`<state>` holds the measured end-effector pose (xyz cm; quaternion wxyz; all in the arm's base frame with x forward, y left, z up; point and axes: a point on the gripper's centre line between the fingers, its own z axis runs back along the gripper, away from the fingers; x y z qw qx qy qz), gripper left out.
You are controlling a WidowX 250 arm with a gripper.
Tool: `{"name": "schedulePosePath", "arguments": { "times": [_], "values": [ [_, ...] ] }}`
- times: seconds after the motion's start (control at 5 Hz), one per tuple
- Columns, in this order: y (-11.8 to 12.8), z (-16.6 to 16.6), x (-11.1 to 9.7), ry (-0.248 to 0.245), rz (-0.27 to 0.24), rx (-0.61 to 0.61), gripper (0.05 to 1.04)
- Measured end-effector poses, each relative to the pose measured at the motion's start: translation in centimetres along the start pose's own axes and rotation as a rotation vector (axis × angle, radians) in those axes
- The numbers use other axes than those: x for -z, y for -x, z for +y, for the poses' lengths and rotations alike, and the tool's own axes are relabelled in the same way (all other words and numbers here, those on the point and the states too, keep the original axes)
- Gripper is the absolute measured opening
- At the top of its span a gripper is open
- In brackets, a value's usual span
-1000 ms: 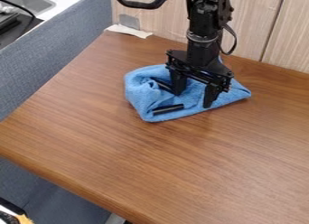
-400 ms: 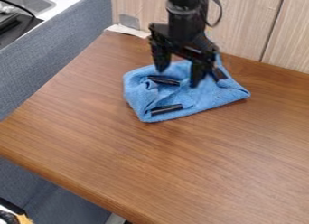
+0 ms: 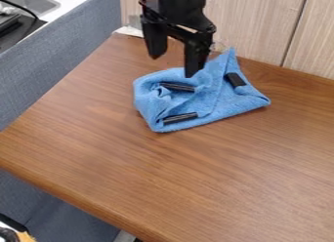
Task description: Fold the cloth from bottom left to top right
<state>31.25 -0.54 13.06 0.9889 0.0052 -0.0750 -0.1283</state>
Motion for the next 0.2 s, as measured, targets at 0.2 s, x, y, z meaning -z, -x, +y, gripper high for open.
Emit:
{"name": "schedulePosePath", "arguments": {
  "times": [0.2],
  "values": [
    [0.0,0.0,0.0,0.0,0.0,0.006,0.999]
  ]
}}
